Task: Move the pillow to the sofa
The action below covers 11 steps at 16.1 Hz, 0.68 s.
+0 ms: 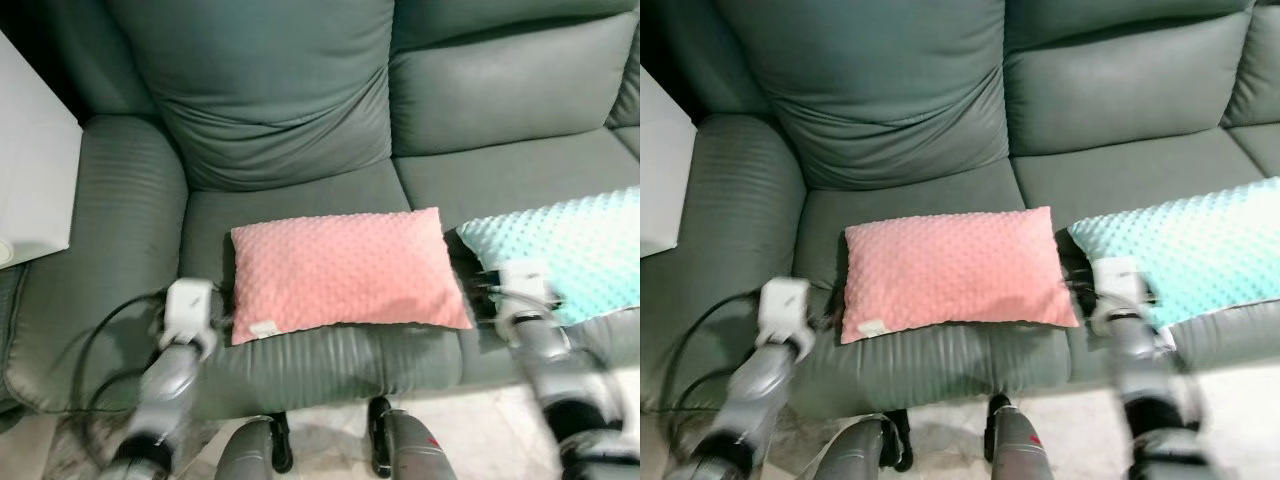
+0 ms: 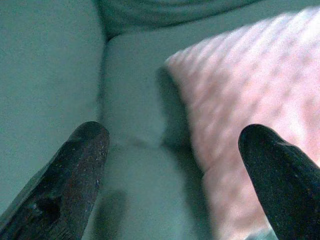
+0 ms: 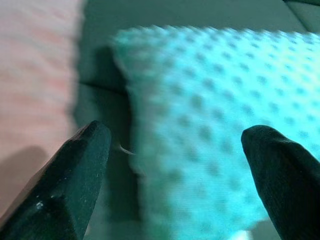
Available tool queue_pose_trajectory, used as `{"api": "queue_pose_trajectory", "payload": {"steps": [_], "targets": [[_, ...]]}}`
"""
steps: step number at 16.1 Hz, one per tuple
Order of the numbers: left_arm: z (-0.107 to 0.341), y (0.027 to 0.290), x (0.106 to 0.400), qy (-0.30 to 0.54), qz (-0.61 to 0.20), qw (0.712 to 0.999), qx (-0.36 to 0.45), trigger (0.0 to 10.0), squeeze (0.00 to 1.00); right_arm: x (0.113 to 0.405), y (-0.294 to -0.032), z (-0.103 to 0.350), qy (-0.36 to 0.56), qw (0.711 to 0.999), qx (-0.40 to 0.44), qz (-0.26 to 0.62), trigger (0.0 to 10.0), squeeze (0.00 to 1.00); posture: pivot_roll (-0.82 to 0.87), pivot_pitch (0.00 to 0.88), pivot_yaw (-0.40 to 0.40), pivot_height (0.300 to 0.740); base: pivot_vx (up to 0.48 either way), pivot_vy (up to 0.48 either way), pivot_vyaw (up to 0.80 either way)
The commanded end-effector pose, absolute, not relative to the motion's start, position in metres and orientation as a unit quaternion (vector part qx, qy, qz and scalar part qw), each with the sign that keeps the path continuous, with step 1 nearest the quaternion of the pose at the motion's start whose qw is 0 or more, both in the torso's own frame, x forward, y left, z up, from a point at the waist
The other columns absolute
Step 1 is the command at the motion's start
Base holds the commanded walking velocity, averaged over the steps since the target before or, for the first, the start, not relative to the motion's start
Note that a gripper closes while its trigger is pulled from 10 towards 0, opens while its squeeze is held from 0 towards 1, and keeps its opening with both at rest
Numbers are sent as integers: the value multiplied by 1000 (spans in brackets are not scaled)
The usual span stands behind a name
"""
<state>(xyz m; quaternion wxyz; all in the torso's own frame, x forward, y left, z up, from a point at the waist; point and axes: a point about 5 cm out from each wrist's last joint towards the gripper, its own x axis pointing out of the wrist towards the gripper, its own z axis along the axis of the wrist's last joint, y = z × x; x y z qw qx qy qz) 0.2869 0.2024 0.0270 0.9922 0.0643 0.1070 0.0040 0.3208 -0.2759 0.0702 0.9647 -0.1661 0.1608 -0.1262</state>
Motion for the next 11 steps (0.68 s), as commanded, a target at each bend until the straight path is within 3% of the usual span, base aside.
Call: {"api": "queue_pose_trajectory", "payload": {"steps": [1, 5, 6, 7, 10, 11], "targets": [[25, 211, 279, 117, 8, 991, 67, 10000, 1000, 315, -276, 58, 188, 963, -154, -119, 10000, 1000, 21, 365, 119, 740, 0, 0, 0], [34, 232, 246, 124, 11, 990, 68, 10000, 1000, 324, -291, 71, 203, 958, -167, -114, 10000, 1000, 63, 367, 126, 740, 0, 0, 0], [38, 235, 234, 135, 4, 988, 71, 10000, 961, 328, -288, 74, 199, 962, -158, -97, 10000, 1000, 72, 368, 125, 740, 0, 0, 0], [42, 235, 222, 148, -12, 987, 66, 10000, 0, 333, -284, 77, 194, 964, -160, -84, 10000, 1000, 82, 369, 126, 740, 0, 0, 0], [54, 244, 194, 177, -19, 982, 65, 10000, 0, 336, -280, 76, 212, 954, -195, -84, 10000, 1000, 111, 376, 135, 740, 0, 0, 0], [60, 249, 182, 189, -14, 979, 68, 10000, 0, 336, -279, 76, 221, 948, -211, -86, 10000, 753, 126, 379, 141, 740, 0, 0, 0]]}}
